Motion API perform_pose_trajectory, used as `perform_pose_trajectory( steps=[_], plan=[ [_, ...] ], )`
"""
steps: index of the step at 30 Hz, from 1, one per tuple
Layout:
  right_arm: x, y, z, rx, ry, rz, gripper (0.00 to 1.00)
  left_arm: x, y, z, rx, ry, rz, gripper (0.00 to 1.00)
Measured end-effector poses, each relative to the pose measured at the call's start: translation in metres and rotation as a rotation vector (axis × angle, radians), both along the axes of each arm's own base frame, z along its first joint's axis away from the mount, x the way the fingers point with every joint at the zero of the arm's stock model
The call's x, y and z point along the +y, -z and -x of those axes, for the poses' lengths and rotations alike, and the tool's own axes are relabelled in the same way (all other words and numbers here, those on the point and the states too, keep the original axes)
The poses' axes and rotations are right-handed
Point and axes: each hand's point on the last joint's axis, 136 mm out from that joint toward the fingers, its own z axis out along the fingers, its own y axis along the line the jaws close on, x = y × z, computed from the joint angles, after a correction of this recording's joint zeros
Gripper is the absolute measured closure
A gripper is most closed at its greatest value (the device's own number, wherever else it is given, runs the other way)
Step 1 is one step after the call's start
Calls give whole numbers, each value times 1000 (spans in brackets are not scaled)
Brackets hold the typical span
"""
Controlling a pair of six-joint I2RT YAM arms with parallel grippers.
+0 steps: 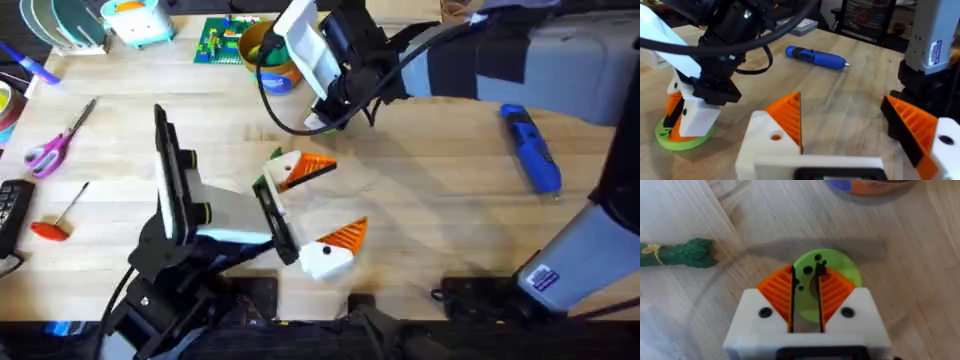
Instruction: Pick up the gripper from the table and insert it into the empty holder that is missing its gripper. Then pick up a screw, insert it into the mounting hole, and use the screwdriver to tighten it. Finally, clean up the table by picking up the vegetable and placing it into the bucket.
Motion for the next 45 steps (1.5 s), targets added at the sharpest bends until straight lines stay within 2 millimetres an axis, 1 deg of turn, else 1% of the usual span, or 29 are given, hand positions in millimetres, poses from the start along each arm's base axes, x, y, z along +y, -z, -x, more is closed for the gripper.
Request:
perform_pose_trajectory(
  steps=[21, 29, 37, 45],
  plan=[
    [0, 0, 0, 1, -1, 0, 705, 0, 0, 0, 0, 0, 0, 8],
    [0, 0, 1, 2, 0, 1, 675, 0, 0, 0, 0, 0, 0, 8],
    [0, 5, 1, 10, -1, 7, 674, 0, 0, 0, 0, 0, 0, 7],
    [0, 5, 1, 11, 2, 6, 779, 0, 0, 0, 0, 0, 0, 7]
  ],
)
